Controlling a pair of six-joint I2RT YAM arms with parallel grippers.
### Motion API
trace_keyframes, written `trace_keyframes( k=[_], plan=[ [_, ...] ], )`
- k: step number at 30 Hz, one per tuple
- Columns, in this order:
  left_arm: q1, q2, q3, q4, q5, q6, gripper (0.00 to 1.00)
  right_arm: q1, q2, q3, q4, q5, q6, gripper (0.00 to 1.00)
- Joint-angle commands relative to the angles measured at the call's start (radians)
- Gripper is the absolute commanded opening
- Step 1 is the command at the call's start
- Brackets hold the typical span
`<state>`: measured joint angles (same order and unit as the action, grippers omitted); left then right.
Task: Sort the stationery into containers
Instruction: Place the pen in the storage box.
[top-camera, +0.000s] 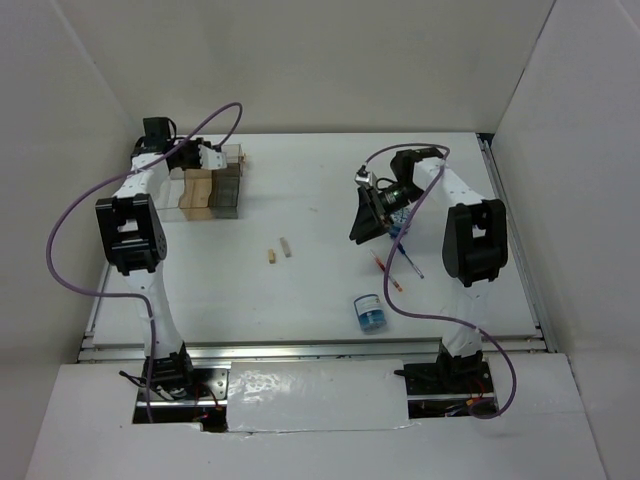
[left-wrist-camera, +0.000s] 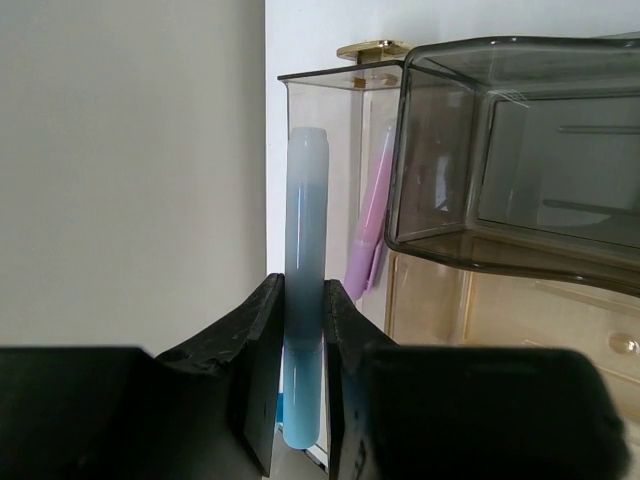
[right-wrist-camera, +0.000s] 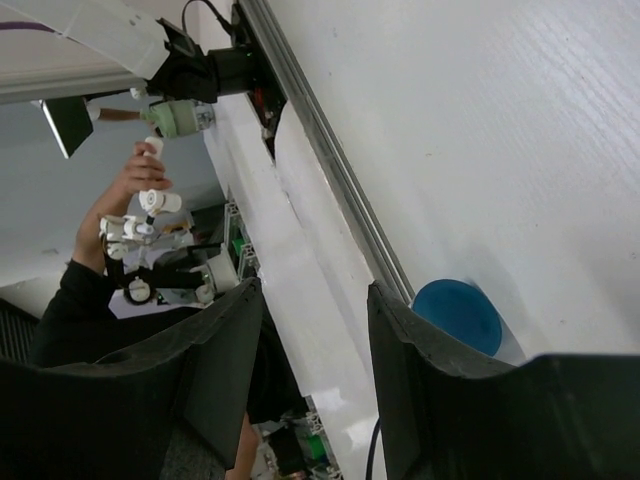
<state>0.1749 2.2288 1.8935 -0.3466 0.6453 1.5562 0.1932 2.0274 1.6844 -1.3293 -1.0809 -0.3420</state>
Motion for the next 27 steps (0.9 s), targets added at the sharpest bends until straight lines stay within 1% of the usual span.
trace_keyframes(
  k=[1, 3, 4, 5, 6, 8, 9, 10, 12, 15, 18, 19, 20, 21, 22, 23, 24, 25, 26, 27],
  plan=[
    [-0.005, 0.023, 0.032, 0.075, 0.022, 0.002, 0.16, 0.017, 0.017, 0.012, -0.019, -0.02, -0.022, 0.54],
    [-0.005, 0.038, 0.042, 0.074, 0.017, 0.008, 0.2, 0.018, 0.017, 0.015, -0.018, -0.02, -0.018, 0.54],
    [-0.003, 0.041, 0.041, 0.077, 0.016, 0.01, 0.25, 0.02, 0.016, 0.015, -0.016, -0.016, -0.017, 0.54],
    [-0.002, 0.045, 0.038, 0.096, 0.011, 0.005, 0.28, 0.022, 0.014, 0.015, -0.015, -0.014, -0.014, 0.53],
    [-0.002, 0.046, 0.039, 0.107, 0.011, -0.01, 0.37, 0.023, 0.008, 0.012, -0.015, -0.013, -0.015, 0.54],
    [0.001, 0.054, 0.049, 0.115, 0.01, -0.012, 0.47, 0.028, 0.001, 0.009, -0.004, -0.001, -0.006, 0.54],
    [0.0, 0.057, 0.053, 0.115, 0.007, -0.015, 0.62, 0.029, -0.01, 0.006, 0.002, 0.006, 0.0, 0.54],
    [0.0, 0.058, 0.056, 0.116, 0.004, -0.013, 0.69, 0.031, -0.015, 0.003, 0.008, 0.016, 0.011, 0.54],
    [0.0, 0.057, 0.059, 0.127, 0.004, -0.019, 0.73, 0.031, -0.022, 0.0, 0.022, 0.03, 0.021, 0.54],
    [0.003, 0.035, 0.056, 0.15, 0.016, -0.045, 0.74, 0.031, -0.036, -0.006, 0.048, 0.076, 0.057, 0.53],
    [0.005, -0.017, 0.049, 0.161, 0.042, -0.088, 0.74, 0.028, -0.082, -0.028, 0.088, 0.14, 0.095, 0.53],
    [0.002, -0.062, 0.026, 0.176, 0.047, -0.117, 0.73, 0.028, -0.099, -0.054, 0.116, 0.189, 0.121, 0.53],
    [0.002, -0.093, 0.006, 0.237, 0.05, -0.205, 0.73, 0.028, -0.146, -0.069, 0.134, 0.22, 0.136, 0.53],
    [-0.002, -0.127, -0.019, 0.274, 0.042, -0.263, 0.72, 0.028, -0.177, -0.092, 0.156, 0.249, 0.15, 0.53],
    [-0.008, -0.202, -0.072, 0.311, 0.025, -0.324, 0.72, 0.026, -0.258, -0.154, 0.22, 0.316, 0.191, 0.54],
    [-0.014, -0.242, -0.094, 0.336, -0.005, -0.478, 0.71, 0.028, -0.301, -0.185, 0.254, 0.349, 0.213, 0.55],
    [-0.029, -0.317, -0.112, 0.391, -0.083, -0.56, 0.71, 0.031, -0.341, -0.219, 0.284, 0.383, 0.263, 0.57],
    [-0.035, -0.351, -0.131, 0.377, -0.107, -0.629, 0.71, 0.029, -0.42, -0.28, 0.342, 0.429, 0.291, 0.57],
    [-0.034, -0.383, -0.131, 0.35, -0.121, -0.736, 0.7, 0.032, -0.456, -0.305, 0.36, 0.499, 0.313, 0.62],
    [-0.034, -0.453, -0.135, 0.248, -0.13, -0.79, 0.72, 0.035, -0.481, -0.345, 0.357, 0.531, 0.334, 0.68]
  ],
)
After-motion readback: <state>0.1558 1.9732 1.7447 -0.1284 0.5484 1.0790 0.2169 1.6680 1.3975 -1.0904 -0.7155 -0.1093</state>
